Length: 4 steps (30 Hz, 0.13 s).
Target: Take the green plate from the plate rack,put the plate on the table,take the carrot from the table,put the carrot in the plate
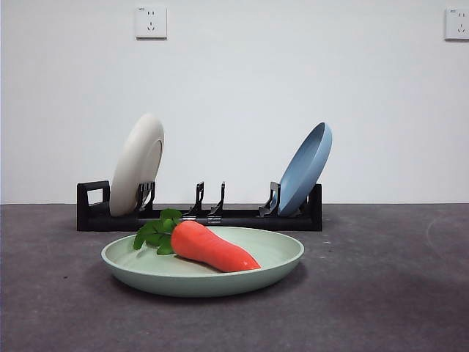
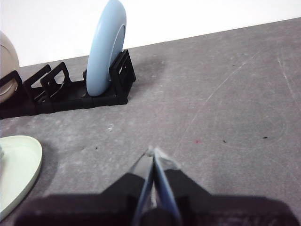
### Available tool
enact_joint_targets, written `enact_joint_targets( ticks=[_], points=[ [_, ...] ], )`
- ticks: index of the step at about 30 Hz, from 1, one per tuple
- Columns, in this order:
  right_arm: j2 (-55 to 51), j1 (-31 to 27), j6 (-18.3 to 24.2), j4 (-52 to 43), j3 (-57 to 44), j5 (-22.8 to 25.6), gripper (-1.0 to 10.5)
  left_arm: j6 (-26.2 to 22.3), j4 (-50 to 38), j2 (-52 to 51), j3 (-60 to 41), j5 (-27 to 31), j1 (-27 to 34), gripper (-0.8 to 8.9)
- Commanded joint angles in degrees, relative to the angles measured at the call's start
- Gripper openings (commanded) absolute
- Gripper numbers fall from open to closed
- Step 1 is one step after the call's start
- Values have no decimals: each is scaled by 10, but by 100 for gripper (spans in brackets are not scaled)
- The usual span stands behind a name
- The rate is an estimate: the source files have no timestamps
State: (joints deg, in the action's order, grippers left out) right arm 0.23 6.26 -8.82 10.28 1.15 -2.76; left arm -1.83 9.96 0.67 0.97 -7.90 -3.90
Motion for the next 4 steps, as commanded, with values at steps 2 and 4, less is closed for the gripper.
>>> enact_joint_targets(
  ticks=[2, 4],
  points=[
    [-1, -2, -6, 0, -8, 1, 1, 5, -2, -2, -8, 1, 2, -3],
    [-1, -2, -6, 0, -8, 1, 1, 5, -2, -2, -8, 1, 2, -3]
  ],
)
